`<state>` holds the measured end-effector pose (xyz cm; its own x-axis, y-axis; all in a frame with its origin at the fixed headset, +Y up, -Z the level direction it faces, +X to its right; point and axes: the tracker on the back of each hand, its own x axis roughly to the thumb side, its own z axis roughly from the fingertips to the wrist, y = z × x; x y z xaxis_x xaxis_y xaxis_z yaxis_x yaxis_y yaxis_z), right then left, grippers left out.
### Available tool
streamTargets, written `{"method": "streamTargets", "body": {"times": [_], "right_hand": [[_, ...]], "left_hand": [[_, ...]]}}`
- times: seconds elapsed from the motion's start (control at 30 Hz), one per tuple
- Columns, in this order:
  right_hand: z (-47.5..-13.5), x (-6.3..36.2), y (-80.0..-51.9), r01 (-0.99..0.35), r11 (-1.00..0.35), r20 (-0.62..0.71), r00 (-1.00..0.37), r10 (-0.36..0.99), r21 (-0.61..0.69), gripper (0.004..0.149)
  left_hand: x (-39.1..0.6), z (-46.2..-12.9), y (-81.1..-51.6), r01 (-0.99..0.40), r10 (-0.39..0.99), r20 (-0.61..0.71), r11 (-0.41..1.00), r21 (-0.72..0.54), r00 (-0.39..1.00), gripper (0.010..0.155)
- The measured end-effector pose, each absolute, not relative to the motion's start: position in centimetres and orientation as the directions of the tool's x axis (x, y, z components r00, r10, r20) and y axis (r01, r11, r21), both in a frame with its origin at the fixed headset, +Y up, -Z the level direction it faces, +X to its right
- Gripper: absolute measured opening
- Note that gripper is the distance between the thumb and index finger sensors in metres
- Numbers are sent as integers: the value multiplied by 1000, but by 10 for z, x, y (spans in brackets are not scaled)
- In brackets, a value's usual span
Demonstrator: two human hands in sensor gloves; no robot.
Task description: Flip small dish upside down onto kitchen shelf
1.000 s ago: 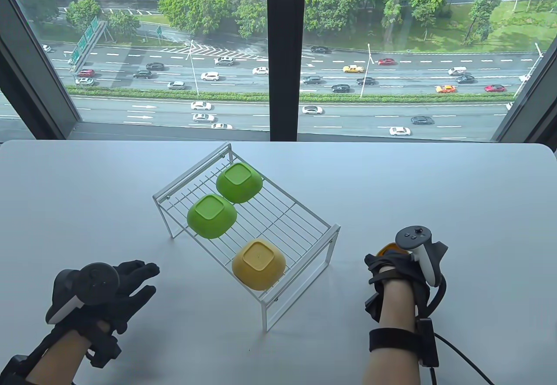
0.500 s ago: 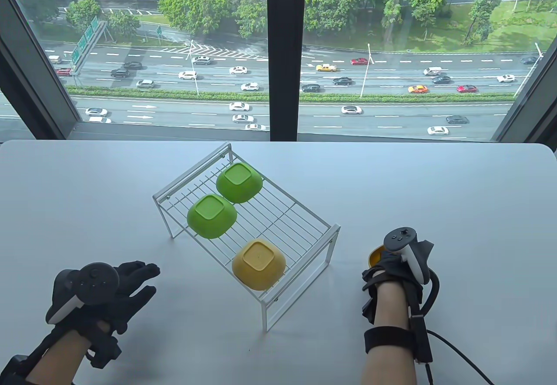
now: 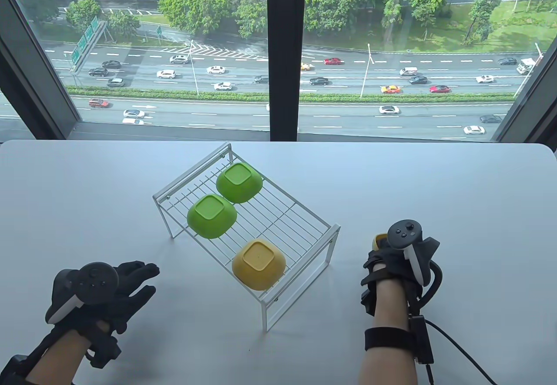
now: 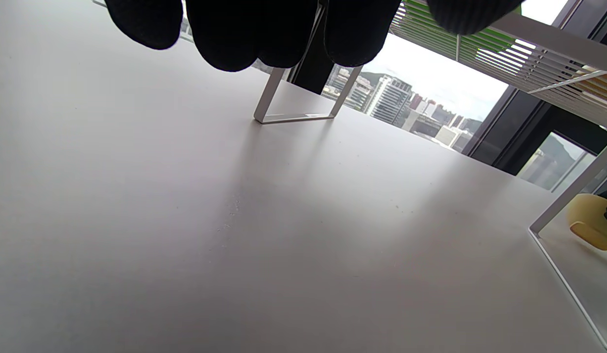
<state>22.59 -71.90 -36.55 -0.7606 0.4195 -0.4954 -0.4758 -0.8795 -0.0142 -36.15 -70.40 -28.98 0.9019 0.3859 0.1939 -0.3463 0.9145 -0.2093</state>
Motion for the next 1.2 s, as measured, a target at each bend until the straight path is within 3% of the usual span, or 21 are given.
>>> {"method": "streamTargets", "body": {"times": [0.67,1.2], "right_hand": [[-352,220,-637,-566,-744,-249,-710,658,-354,44],[-346,224,-631,-589,-694,-237,-666,707,-414,43]], "left_hand": [[-362,-289,-704,-353,392,198,913,-206,898,67],[-363,-289,-704,-356,395,200,912,-203,897,67]]}}
